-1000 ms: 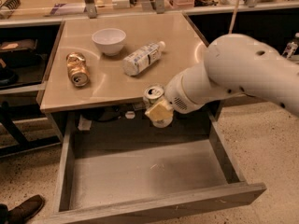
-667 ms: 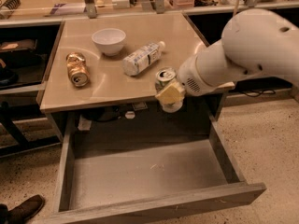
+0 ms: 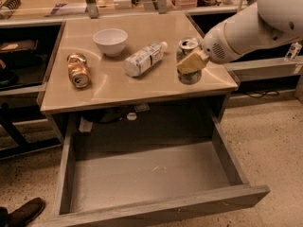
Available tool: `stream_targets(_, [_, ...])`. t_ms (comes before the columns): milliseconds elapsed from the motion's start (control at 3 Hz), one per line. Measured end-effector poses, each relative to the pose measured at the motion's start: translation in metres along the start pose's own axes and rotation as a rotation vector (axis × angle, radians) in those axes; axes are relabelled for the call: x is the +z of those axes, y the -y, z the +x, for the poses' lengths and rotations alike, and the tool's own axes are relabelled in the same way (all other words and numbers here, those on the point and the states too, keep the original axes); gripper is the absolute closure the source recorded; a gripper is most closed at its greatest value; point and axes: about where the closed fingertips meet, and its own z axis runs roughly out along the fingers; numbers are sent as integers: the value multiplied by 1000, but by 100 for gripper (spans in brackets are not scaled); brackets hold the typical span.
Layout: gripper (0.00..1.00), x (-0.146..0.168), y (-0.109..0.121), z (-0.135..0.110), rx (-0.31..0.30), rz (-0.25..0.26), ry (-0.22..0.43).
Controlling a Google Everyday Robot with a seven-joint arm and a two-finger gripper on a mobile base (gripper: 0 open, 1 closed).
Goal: Pick 7up can from top drawer and place on counter
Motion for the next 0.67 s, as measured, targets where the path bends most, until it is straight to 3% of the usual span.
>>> stream_targets(667, [100,15,69,-19,34,-14,53])
